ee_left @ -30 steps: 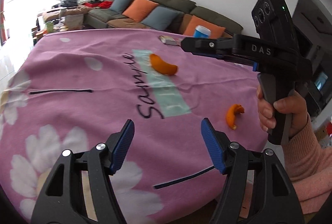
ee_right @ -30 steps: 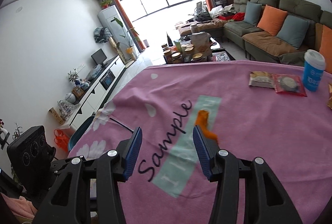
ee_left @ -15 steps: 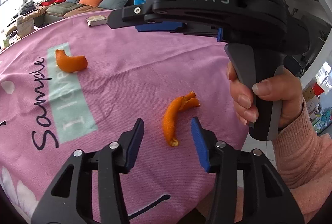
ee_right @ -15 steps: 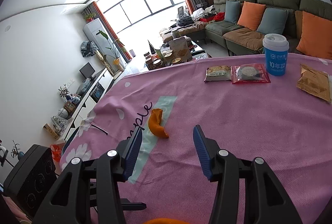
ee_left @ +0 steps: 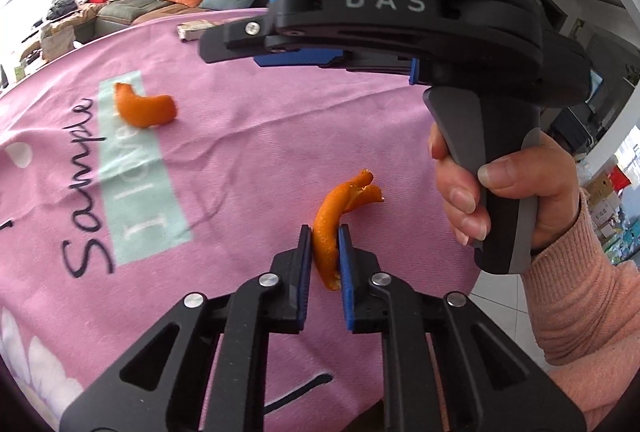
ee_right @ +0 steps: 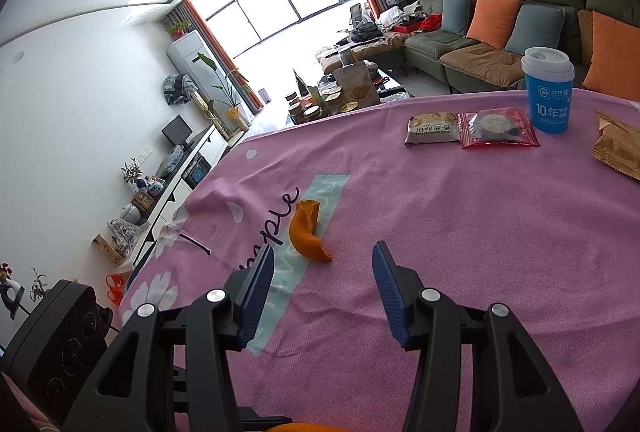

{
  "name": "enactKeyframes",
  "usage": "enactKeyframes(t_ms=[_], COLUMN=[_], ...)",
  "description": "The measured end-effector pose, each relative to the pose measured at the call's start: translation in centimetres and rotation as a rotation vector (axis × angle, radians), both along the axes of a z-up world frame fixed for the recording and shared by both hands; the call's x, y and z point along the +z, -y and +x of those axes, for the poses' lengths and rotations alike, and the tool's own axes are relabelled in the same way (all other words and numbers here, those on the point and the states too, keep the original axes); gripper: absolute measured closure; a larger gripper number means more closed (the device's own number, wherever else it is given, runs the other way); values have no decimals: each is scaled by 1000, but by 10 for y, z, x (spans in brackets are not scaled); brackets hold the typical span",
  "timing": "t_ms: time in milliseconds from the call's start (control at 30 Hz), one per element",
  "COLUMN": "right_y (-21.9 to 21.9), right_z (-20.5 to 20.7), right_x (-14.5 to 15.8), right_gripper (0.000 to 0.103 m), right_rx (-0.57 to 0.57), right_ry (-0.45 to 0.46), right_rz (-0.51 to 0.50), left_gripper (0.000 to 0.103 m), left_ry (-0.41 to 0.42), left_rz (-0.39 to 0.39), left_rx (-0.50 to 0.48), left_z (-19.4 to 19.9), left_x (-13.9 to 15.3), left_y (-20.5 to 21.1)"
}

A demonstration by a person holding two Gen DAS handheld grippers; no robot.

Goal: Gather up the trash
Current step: 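Grasp an orange peel with the left gripper while the right grasps another peel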

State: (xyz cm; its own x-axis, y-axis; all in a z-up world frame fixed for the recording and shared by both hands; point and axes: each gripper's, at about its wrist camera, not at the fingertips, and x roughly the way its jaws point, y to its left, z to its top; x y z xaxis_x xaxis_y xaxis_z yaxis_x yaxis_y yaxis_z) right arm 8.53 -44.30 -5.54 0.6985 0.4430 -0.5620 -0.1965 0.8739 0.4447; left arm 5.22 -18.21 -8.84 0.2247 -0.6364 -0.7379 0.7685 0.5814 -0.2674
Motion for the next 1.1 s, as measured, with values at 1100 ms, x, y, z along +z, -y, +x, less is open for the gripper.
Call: enactKeyframes(t_ms=[1100], right_y=[-58], right_z=[54], right_x=[-26], right_gripper=[89], right_rx=[77], right_ry=[-106], right_rz=[-121], left_gripper=[90], left_ry=[44], left_rz=[-46], left_rx=[511], left_z=[22], left_x=[28], left_y=[-199])
